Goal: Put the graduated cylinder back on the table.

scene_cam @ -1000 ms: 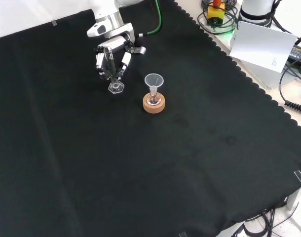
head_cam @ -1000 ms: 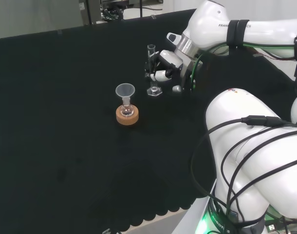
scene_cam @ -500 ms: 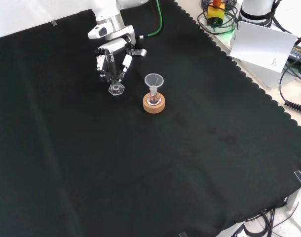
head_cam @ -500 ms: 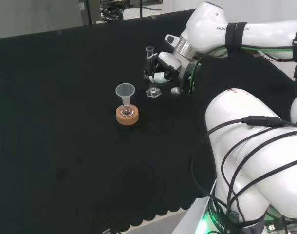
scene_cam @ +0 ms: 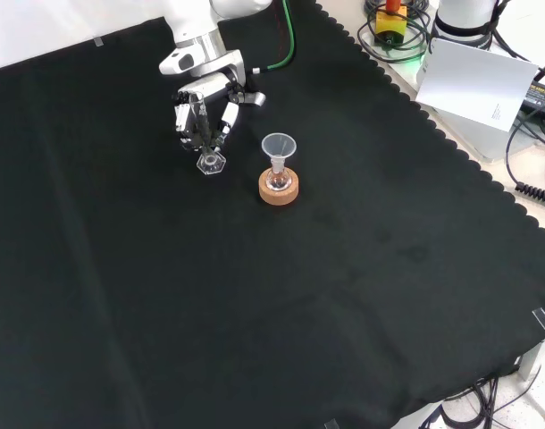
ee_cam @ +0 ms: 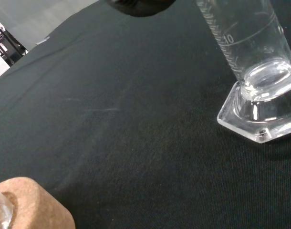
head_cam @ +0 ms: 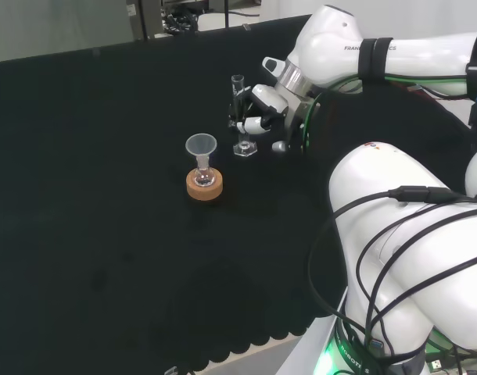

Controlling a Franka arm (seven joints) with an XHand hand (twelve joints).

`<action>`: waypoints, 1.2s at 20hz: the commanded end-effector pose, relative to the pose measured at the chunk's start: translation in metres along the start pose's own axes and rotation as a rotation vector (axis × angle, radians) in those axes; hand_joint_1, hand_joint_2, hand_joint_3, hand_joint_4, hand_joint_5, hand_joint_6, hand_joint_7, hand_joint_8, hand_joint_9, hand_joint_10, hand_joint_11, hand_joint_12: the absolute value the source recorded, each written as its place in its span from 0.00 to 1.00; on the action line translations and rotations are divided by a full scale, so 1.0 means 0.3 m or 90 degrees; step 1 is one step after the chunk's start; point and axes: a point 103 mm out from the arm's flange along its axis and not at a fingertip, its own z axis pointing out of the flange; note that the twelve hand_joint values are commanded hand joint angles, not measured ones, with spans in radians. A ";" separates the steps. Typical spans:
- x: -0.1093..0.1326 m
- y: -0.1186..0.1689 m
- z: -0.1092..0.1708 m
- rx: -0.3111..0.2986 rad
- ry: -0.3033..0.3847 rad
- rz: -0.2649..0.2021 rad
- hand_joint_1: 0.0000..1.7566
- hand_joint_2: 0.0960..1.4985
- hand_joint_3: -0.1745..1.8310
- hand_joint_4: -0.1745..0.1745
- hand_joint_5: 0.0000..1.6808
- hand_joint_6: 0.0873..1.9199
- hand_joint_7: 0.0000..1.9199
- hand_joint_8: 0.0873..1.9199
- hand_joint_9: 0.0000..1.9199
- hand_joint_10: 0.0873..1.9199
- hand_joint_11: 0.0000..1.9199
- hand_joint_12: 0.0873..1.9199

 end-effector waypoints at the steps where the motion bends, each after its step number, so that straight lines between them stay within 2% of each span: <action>1: -0.020 -0.009 -0.008 0.000 0.004 0.001 0.72 0.73 0.09 0.00 0.57 0.52 0.51 0.51 0.77 0.00 0.68 0.34; 7: -0.003 -0.002 0.006 0.016 0.011 -0.005 0.71 0.74 0.09 0.00 0.55 0.54 0.50 0.53 0.76 0.00 0.67 0.34; 11: 0.011 0.004 0.019 0.030 0.020 -0.008 0.65 0.75 0.09 0.06 0.54 0.57 0.55 0.32 0.74 0.00 0.66 0.37; 13: 0.012 0.004 0.017 0.032 0.023 -0.009 0.64 0.75 0.09 0.16 0.54 0.57 0.54 0.28 0.73 0.00 0.65 0.38; 18: 0.000 -0.001 0.005 0.027 0.027 -0.009 0.62 0.74 0.09 0.43 0.55 0.54 0.50 0.28 0.70 0.00 0.58 0.45; 22: -0.005 -0.003 -0.001 0.026 0.021 -0.012 0.61 0.74 0.09 0.55 0.55 0.54 0.48 0.29 0.68 0.00 0.53 0.50; 24: 0.009 -0.002 -0.001 0.024 0.007 -0.009 0.60 0.72 0.05 0.46 0.51 0.45 0.46 0.29 0.66 0.00 0.50 0.51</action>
